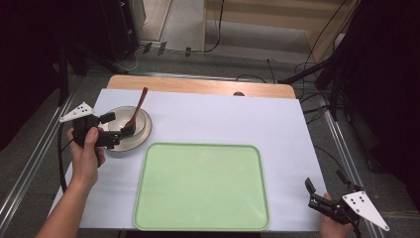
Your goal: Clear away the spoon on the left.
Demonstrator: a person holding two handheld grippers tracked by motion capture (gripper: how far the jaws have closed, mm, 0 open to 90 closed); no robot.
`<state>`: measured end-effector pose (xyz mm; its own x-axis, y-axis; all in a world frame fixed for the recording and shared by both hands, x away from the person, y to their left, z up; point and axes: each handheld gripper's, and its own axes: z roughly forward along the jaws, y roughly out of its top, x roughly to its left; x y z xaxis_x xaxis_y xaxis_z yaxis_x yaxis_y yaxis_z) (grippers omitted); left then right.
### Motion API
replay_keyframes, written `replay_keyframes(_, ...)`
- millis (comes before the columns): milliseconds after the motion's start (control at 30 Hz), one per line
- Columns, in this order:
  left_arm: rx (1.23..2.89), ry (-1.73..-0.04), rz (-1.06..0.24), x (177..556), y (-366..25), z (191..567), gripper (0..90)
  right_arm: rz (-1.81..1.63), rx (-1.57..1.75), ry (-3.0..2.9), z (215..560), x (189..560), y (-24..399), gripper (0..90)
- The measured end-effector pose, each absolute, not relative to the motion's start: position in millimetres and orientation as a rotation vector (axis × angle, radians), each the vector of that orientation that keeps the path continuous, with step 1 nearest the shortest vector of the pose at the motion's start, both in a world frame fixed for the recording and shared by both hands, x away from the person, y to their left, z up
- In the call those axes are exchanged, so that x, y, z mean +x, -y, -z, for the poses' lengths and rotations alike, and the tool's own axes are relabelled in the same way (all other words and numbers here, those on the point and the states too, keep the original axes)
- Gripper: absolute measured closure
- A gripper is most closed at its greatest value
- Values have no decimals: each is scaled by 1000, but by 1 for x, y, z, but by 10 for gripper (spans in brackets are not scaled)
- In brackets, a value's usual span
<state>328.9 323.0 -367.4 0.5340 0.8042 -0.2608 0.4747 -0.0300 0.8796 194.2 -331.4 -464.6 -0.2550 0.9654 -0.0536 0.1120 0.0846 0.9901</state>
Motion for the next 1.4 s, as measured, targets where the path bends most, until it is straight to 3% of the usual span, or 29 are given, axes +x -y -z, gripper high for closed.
replay_keyframes(1067, 1639, -1229, -301, 411, -315, 374, 62, -1271, 1109, -1531, 465, 195, 330, 0)
replay_keyframes(1400, 1672, -1304, -323, 429, -312, 374, 146, -1266, 1105, -1534, 465, 195, 329, 0)
